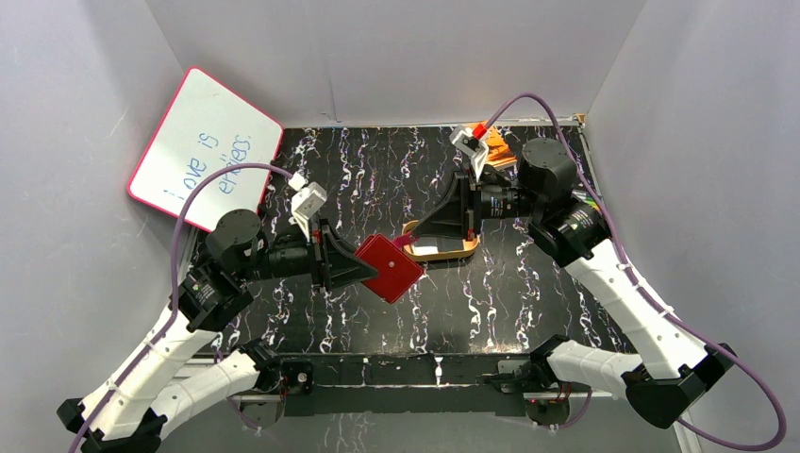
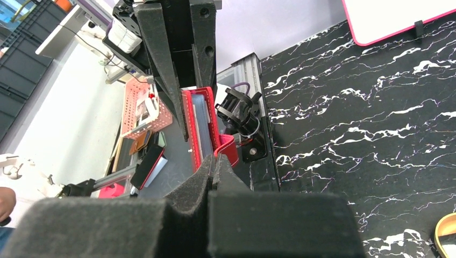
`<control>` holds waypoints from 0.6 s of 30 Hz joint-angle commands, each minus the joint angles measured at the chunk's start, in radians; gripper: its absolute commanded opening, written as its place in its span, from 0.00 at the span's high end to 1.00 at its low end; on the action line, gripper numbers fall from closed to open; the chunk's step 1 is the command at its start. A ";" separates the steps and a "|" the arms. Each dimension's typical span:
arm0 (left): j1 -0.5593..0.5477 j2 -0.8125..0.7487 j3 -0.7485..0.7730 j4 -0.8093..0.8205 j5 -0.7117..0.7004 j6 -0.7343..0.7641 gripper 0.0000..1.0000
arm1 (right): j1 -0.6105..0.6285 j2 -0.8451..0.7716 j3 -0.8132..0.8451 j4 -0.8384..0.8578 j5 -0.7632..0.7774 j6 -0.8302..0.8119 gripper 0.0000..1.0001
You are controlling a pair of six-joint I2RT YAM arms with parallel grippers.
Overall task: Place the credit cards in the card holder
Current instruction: Close the card holder.
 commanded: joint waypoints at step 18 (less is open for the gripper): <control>0.002 0.118 0.127 -0.086 -0.277 -0.158 1.00 | 0.111 0.074 0.198 -0.262 0.245 -0.243 1.00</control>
